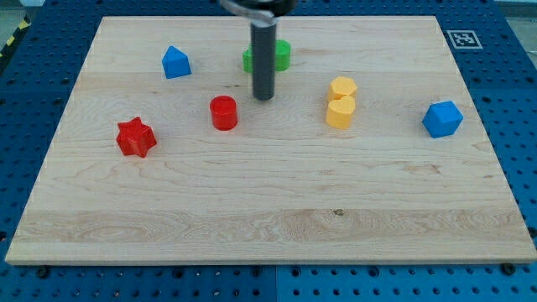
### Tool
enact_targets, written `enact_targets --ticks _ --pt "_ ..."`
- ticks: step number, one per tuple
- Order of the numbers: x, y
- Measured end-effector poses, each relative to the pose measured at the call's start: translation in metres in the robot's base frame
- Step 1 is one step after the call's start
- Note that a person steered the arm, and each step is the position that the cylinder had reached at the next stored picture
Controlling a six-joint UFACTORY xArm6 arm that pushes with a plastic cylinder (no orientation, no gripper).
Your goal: Point at the top left
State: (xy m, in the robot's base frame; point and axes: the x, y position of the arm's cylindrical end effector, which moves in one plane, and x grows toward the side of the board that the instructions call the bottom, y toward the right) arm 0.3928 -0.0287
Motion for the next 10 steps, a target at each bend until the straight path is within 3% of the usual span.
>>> enact_targets --ticks 2,4,6,8,10 --pt "0.047 -0.074" --pt "0.043 0.000" --pt "0.099 -0.030" --pt "0.099 -0.071" --pt "0.023 -0.005"
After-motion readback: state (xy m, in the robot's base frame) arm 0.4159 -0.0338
